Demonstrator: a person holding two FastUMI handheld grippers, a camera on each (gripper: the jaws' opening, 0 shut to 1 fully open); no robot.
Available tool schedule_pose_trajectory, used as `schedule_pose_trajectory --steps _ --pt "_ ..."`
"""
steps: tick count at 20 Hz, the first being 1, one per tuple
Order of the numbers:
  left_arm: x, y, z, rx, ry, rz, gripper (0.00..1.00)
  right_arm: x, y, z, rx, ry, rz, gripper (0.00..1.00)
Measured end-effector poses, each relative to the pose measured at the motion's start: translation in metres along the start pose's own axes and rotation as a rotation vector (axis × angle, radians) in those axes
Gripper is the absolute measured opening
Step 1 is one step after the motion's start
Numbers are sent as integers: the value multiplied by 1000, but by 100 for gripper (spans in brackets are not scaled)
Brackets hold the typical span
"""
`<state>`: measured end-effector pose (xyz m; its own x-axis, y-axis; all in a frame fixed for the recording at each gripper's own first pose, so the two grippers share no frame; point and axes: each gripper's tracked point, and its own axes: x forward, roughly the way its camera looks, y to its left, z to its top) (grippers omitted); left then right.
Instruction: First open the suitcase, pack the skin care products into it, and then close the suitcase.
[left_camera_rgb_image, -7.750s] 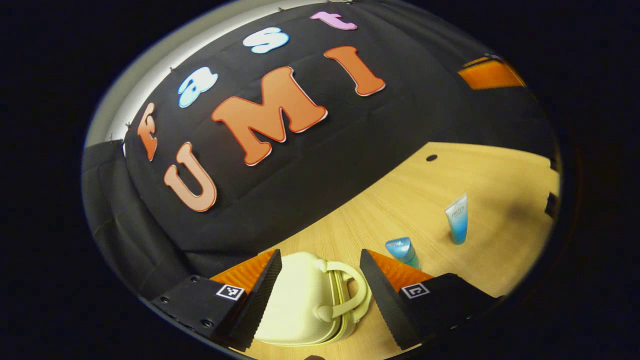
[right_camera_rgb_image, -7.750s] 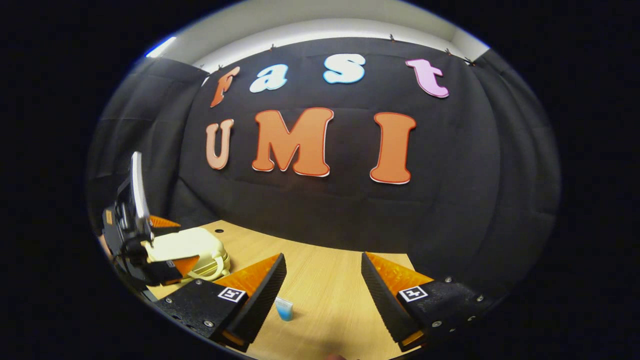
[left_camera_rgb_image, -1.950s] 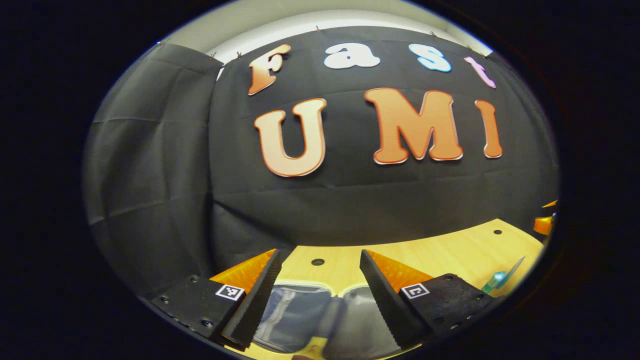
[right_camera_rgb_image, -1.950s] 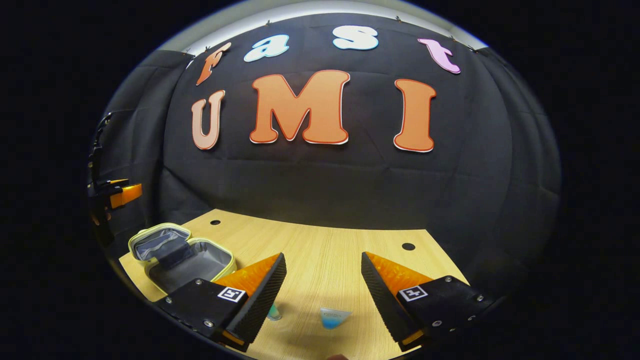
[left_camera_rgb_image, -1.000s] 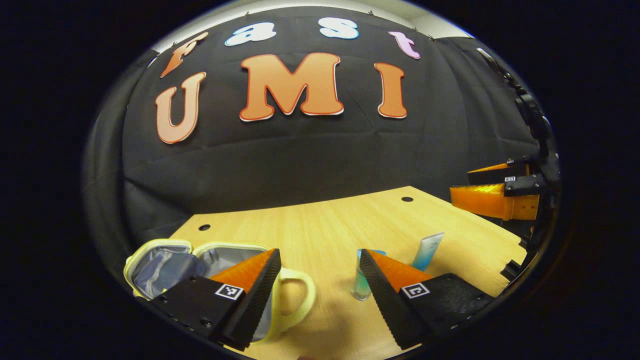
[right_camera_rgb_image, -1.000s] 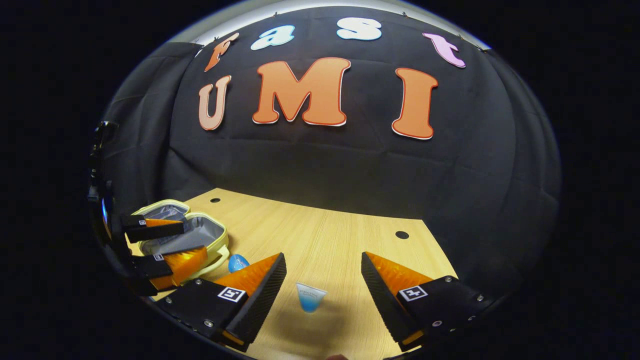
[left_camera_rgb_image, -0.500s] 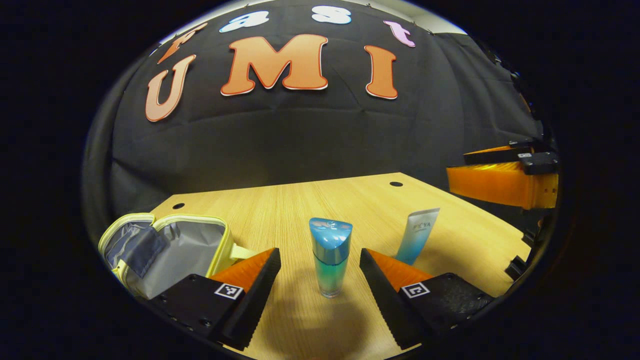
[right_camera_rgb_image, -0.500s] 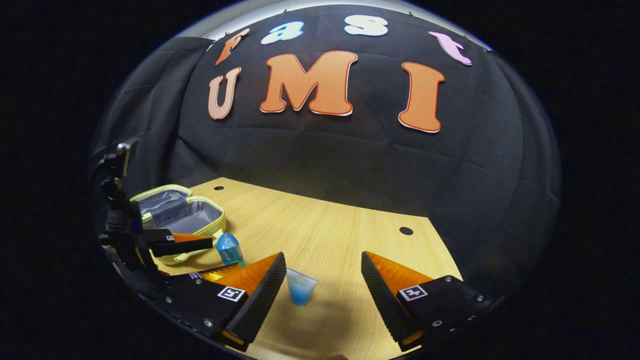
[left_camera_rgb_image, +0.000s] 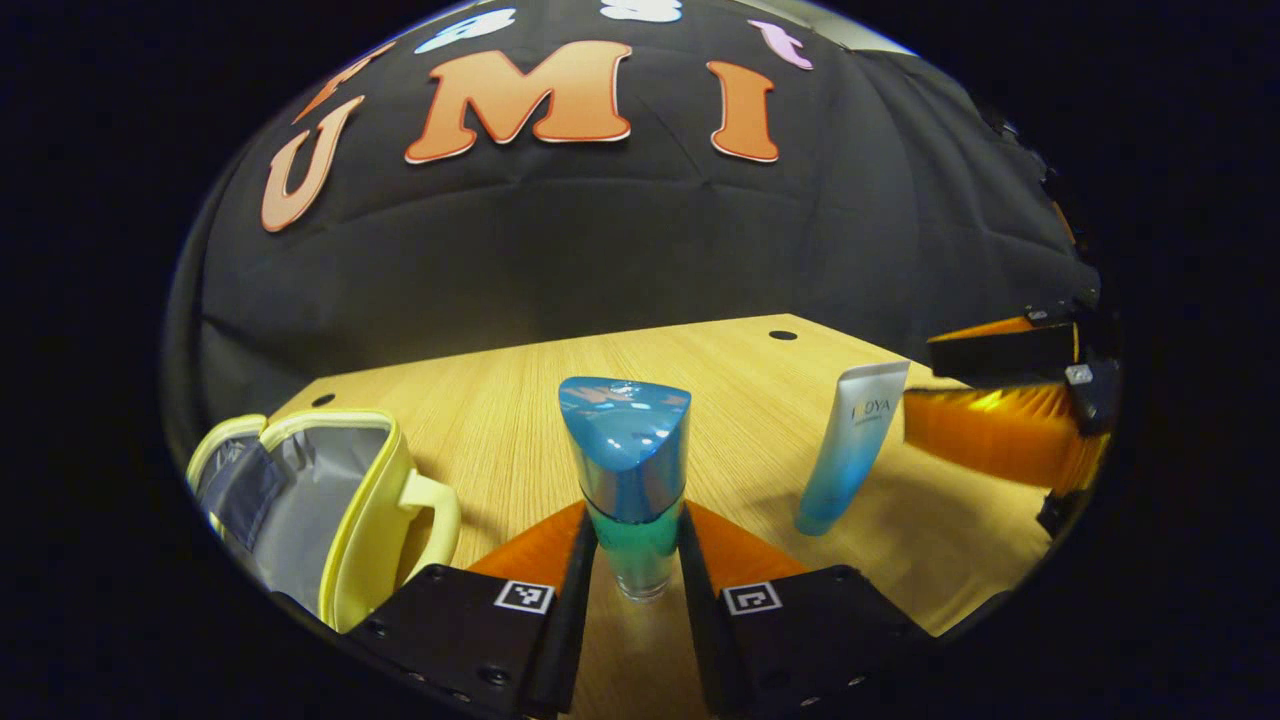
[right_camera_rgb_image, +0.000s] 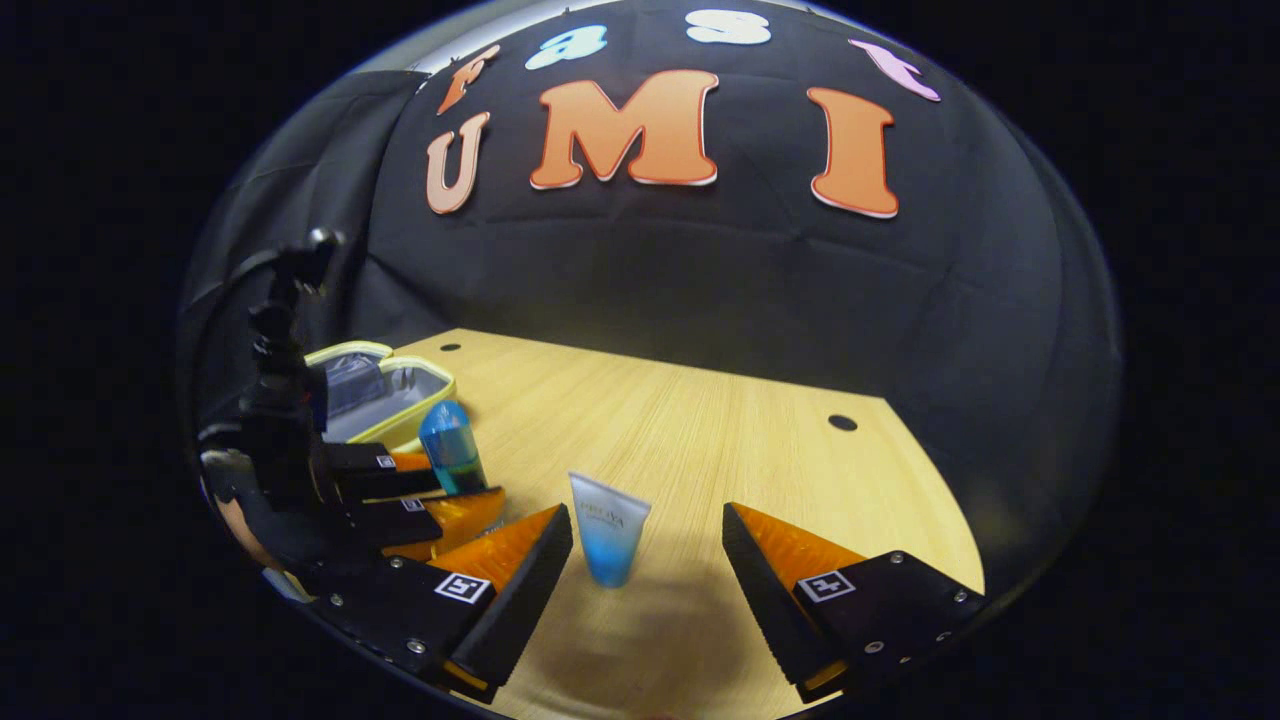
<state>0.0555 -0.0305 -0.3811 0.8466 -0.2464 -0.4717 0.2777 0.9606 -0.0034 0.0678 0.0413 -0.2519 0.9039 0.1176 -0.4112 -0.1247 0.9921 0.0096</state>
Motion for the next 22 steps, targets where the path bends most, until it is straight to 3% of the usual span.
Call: schedule_pose_trajectory --steps 5,6,7,9,11,14,15,16,17,18,19,20,21,22 --pt "-10 -1 14 -11 -22 -12 43 22 14 -34 -4 67 60 95" --pt "-14 2 22 -16 -38 -6 43 26 17 -37 -7 76 72 90" --pt "-19 4 31 -25 -49 2 43 31 20 -39 -13 83 82 78" --pt "-28 11 48 -46 -77 11 45 40 26 -48 -17 114 107 69" --pt "-38 20 64 -33 -105 37 43 39 30 -45 -4 110 120 49" --pt "-53 35 75 -29 -118 78 43 42 38 -36 13 99 130 30" --pt "-59 40 78 -34 -113 89 43 38 39 -30 10 89 130 28" --pt "-64 45 81 -40 -115 100 45 39 33 -19 5 43 91 17" --pt "-69 49 81 -42 -104 110 43 41 36 -18 -12 39 108 5" --pt "-72 54 77 -47 -91 123 43 45 26 -30 -73 98 65 4" --pt "-73 57 73 -50 -86 126 43 46 26 -40 -70 153 79 4" --pt "-75 61 67 -59 -71 133 43 45 46 -47 -14 179 160 5" --pt "-76 65 61 -67 -57 135 43 52 55 -47 5 188 177 5" --pt "-78 70 56 -69 -49 144 43 54 53 -47 -5 191 165 18"
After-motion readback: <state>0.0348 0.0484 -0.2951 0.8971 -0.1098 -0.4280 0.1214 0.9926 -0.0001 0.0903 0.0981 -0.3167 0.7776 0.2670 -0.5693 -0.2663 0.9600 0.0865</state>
